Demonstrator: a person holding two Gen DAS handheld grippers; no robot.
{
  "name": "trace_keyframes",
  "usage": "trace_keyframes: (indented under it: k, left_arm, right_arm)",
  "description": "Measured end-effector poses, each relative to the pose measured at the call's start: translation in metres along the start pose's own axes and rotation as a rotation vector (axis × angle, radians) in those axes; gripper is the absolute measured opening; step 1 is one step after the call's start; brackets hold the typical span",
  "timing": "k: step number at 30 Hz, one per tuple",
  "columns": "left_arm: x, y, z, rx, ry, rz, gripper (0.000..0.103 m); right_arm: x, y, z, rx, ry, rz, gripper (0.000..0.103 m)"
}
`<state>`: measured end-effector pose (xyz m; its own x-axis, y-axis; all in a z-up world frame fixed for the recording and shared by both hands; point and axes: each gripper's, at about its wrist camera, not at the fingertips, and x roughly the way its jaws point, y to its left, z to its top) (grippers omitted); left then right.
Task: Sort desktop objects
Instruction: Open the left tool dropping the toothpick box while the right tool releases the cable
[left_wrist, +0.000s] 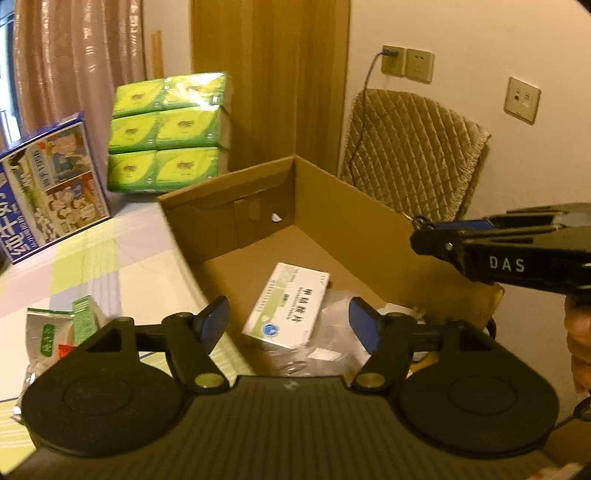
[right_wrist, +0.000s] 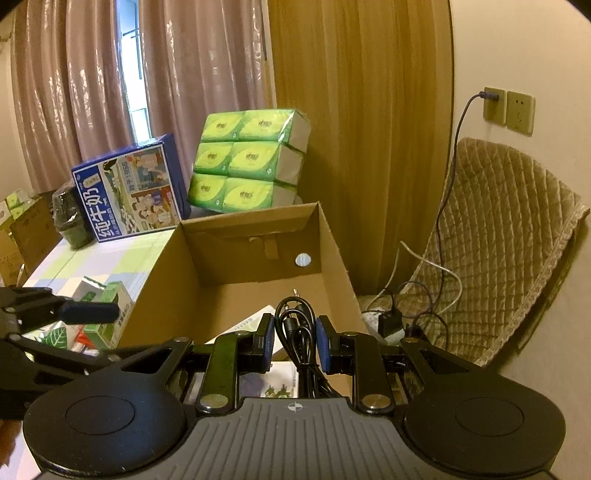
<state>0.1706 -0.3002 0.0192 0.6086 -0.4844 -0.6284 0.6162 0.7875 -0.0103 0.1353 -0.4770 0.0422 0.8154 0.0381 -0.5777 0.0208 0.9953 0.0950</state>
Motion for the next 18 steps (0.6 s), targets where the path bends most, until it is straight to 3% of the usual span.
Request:
trace_keyframes:
  k: [15,16,18]
  left_arm:
    - [-0.025,0.031,-0.012,-0.056,-0.005,0.022,0.067]
    - [-0.026,0.032,-0.013,-0.057,-0.005,0.025,0.067]
    - [-0.028,0.035,-0.015,-0.062,-0.003,0.026,0.068]
  right_arm:
    - [-0.001,0.017,0.008,0.038,-0.014,0.033,0.023]
    - [-0.001,0.016,0.009,0.054,-0.014,0.035,0.029]
    - [-0.004,0.015,0.010,0.072,-0.024,0.036,0.071]
